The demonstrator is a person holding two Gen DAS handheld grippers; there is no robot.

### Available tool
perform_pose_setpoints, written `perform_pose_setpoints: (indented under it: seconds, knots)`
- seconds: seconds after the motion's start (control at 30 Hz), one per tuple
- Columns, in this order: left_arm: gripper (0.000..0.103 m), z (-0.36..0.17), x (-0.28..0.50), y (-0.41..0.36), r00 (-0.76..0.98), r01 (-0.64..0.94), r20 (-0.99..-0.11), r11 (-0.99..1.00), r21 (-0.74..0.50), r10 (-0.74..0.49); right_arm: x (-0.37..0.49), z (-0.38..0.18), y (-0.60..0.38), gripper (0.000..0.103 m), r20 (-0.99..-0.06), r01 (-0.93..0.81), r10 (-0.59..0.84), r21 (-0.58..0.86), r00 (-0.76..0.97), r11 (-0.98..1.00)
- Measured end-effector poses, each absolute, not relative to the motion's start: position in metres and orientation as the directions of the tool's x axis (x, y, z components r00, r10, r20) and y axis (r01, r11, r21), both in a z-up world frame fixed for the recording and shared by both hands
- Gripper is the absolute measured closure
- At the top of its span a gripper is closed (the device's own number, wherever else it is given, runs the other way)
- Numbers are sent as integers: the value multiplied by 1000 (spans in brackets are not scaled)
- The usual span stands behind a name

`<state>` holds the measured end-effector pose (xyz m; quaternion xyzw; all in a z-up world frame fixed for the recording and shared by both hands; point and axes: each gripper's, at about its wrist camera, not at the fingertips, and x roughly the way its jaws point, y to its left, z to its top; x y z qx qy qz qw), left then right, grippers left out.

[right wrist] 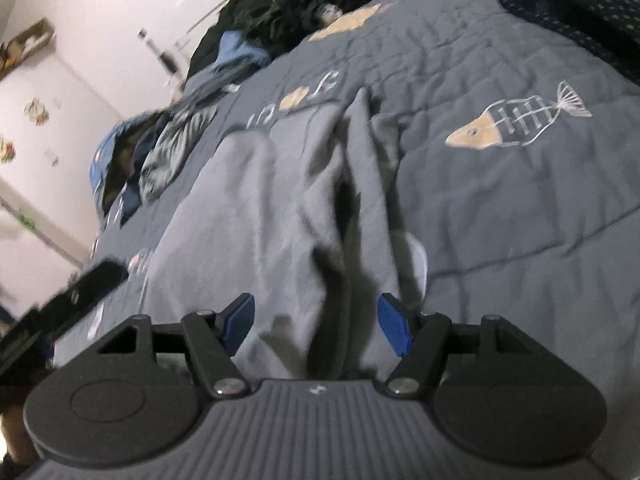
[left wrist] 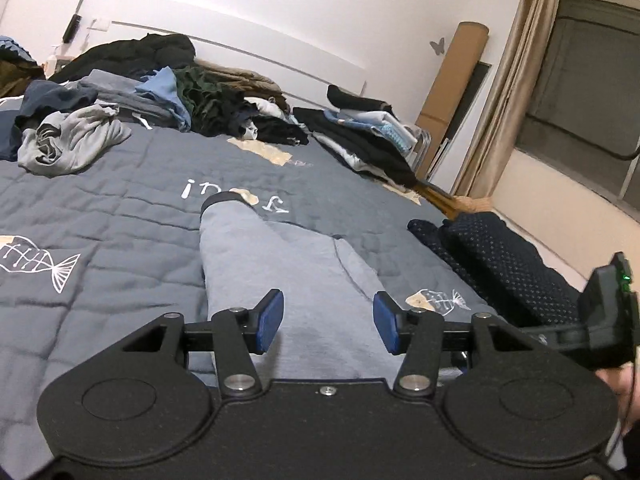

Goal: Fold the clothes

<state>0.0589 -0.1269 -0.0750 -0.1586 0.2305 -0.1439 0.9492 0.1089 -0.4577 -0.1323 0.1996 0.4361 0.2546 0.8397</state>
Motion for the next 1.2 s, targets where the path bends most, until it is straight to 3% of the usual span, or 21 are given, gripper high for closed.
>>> perform_pose_setpoints:
  seconds: [0.17,0.23,0.3,0.37,0.4,0.43,0.57,0.7,0.8,0.87,0.93,1.03,1.2]
  knots:
    - [53,-73,57,-127,853,215,-378,903,-372,-359,123,-134,-448,36,-620,-236,595,565,511,791]
    - [53,-74,57,-127,852,214,-380,903,-372,-359,124,-136,-442,41,-638,-237,575,538,512,809]
    - [53,-74,57,-126,853,211,-381,903,-373,-357,122,-136,-437,55,-647,-250,553,503,525,827]
    - [53,-74,56,-125,855,206,-380,903,-376,-353,120,-131,-441,76,-621,-259,576,529,532,808]
    - [53,-73,57,-124,856,204,-379,903,-378,-352,119,-128,-443,81,-606,-263,589,543,535,797]
    - [53,-73,57,-124,857,201,-379,903,-380,-351,119,-125,-445,95,-591,-267,601,557,538,786]
    - [53,-72,58,-122,858,192,-381,904,-382,-344,116,-114,-454,95,-527,-285,648,611,549,738]
    - [53,-73,59,-122,857,187,-387,905,-381,-340,121,-121,-448,88,-563,-281,649,604,512,746]
    - [53,-73,59,-122,857,190,-385,904,-382,-343,127,-134,-445,66,-597,-259,621,582,508,771]
    - [53,-74,59,-122,856,192,-386,905,-381,-344,129,-141,-442,63,-609,-252,617,579,499,775]
    - [53,-75,59,-122,856,192,-387,905,-380,-344,125,-139,-437,66,-596,-284,628,572,501,770]
    - [53,-74,59,-121,857,190,-386,906,-379,-341,120,-132,-435,97,-583,-307,648,580,491,754]
    - [53,-73,60,-117,862,175,-384,906,-386,-331,122,-113,-456,98,-481,-281,707,685,518,672]
